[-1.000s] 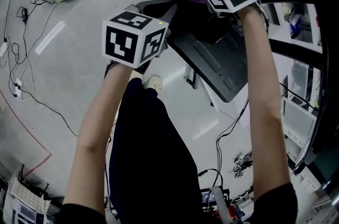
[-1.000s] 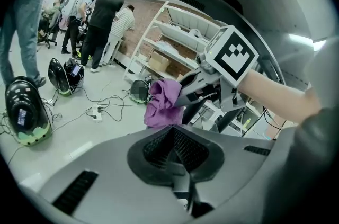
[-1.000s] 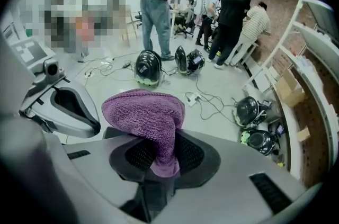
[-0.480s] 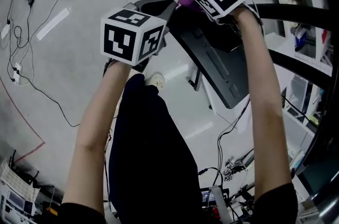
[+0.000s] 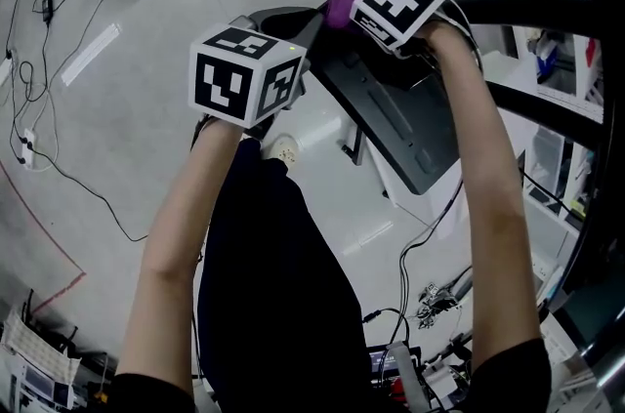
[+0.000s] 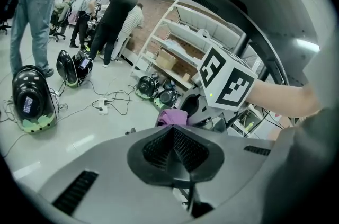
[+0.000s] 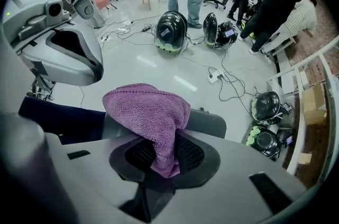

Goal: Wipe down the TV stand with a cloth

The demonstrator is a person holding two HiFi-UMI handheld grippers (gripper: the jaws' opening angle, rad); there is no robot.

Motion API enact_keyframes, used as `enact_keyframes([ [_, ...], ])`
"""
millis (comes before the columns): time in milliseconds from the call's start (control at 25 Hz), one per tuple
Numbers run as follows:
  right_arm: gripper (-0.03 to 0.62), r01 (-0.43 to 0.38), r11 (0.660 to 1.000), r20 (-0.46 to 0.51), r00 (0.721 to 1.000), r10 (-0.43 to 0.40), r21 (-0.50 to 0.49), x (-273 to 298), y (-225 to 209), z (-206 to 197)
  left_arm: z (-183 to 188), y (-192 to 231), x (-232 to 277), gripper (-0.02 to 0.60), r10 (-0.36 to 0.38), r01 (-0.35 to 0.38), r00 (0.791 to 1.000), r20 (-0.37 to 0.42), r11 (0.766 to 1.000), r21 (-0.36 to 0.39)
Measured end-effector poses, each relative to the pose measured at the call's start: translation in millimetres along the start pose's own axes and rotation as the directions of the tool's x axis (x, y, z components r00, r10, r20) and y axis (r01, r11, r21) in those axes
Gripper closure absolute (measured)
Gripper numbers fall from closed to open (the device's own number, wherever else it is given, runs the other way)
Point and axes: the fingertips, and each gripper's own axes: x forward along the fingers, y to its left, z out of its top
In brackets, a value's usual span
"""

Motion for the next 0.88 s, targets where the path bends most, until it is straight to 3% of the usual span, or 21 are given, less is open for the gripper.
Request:
enact_keyframes([
  [280,0.496,0.013,0.998,-0.040,0.999,-0.015,-0.069,1.4,5.9,-10.6,-10.5,-17.8,8.0,0.575,-0.023,0.023,1.000,-0.013,1.000,0.000],
  [480,0.496,0.112,0.991,-0.003,0.994,-0.112,-0.070,-24.6,-2.2,-10.9,-9.4,-25.1,4.4,0.575,-0.028,0.029,1.000,-0.007,1.000,0.003],
  [680,0.496,0.179,0.984,0.146,0.973,-0.176,-0.003,-68.2,-14.2,-13.5,6.5,-39.4,8.3,0.575,-0.042,0.042,0.999,0.017,0.999,0.009],
  [880,0.496,0.249,0.953,0.294,0.910,-0.291,0.170,-117.4,-36.9,-39.7,22.9,-65.3,19.9,0.575,-0.082,0.081,0.996,0.032,0.996,0.048],
])
